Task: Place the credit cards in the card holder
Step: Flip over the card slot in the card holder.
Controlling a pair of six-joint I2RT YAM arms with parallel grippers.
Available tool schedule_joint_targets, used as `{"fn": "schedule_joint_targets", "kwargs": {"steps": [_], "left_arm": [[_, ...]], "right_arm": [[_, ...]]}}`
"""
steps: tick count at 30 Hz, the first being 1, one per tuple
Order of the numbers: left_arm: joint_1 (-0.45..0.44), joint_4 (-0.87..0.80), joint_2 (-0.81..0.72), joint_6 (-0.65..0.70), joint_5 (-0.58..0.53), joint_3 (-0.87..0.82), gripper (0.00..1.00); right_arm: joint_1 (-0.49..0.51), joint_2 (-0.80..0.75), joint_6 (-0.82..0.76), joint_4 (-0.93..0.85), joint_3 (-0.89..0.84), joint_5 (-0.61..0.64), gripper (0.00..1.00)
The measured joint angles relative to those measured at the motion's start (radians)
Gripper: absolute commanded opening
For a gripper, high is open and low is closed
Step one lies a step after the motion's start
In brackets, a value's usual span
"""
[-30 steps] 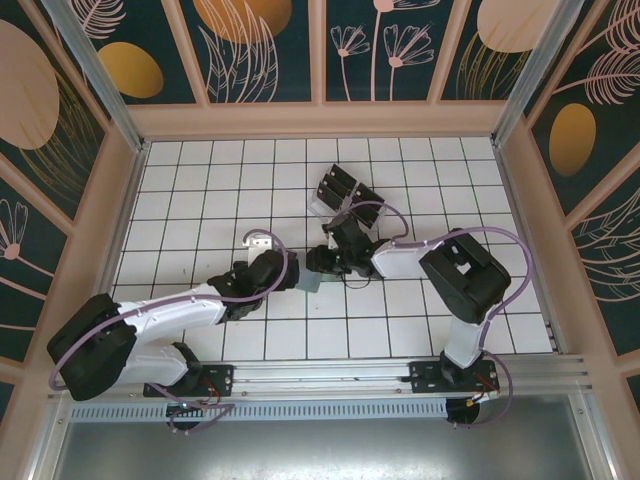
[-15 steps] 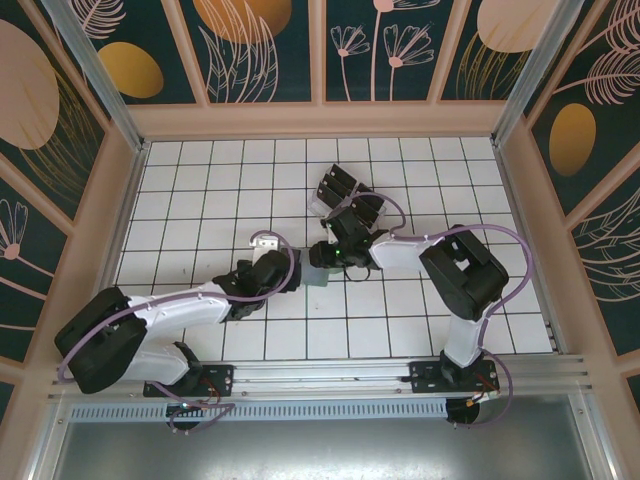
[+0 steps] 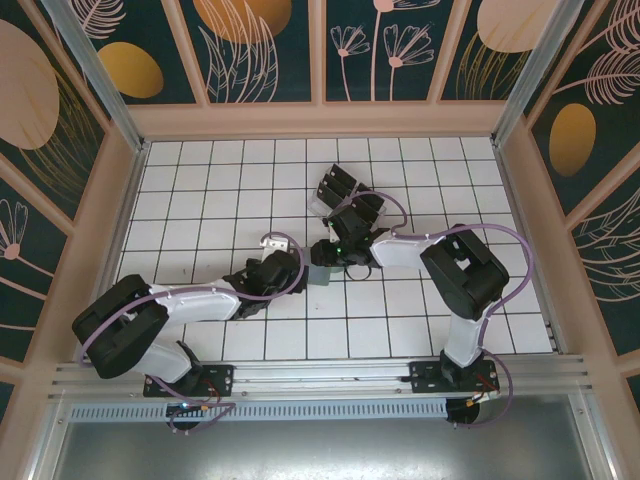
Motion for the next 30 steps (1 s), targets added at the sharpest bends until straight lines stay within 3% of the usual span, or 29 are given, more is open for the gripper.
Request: {"fn": "schedule_joint_targets", "kwargs": {"steps": [10,30], "left_arm": [[0.0,0.01,0.082,-0.025,-0.031,0.001,0.98],[0.0,0.011,0.092,-0.111,-0.056,-0.002,0.98]], "right_arm": [[-0.007,-0.004,0.051,0.004,-0.003,-0.024,0.38],[0.021,-0.112,0.21,0.077,-0.087,-0.003,0.38]]}}
